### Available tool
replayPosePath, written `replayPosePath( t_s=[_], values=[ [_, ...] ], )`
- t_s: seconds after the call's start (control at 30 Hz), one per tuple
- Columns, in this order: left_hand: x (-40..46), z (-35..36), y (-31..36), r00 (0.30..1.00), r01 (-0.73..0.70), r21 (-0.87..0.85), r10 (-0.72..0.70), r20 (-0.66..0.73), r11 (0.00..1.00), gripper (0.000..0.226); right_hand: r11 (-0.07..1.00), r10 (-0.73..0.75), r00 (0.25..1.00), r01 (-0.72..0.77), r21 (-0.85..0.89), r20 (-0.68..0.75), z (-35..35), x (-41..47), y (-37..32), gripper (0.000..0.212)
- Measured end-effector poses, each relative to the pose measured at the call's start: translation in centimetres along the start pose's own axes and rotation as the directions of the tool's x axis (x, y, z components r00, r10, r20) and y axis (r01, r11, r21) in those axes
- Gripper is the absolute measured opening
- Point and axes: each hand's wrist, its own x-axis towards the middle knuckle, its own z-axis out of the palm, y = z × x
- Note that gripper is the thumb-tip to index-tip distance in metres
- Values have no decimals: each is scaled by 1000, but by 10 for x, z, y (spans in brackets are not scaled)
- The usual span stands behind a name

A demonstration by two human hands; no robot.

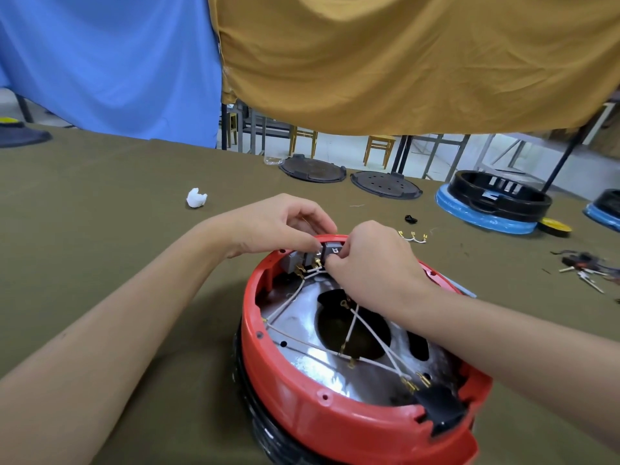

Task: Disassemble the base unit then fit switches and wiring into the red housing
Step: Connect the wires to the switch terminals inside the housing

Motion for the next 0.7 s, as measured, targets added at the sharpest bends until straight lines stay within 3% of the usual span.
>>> replayPosePath(
  t_s=[0.33, 0.5, 0.63, 0.7],
  values=[
    [2, -4, -6, 999, -8, -18, 9, 42, 1000, 23, 999, 41, 998, -40, 8, -53, 4, -1, -2, 36],
    [1, -8, -7, 998, -12, -11, 12, 56, 1000, 28, 997, 76, 997, -76, 20, 30, -4, 6, 6, 31],
    [4, -6, -9, 1000, -14, -30, 14, -9, 999, 29, 988, 100, 994, -105, 109, 49, -24, 5, 16, 23],
    [4, -7, -8, 1000, -4, -24, 3, -30, 1000, 29, 952, 163, 986, -166, 258, 36, -34, 9, 24, 22]
  ],
)
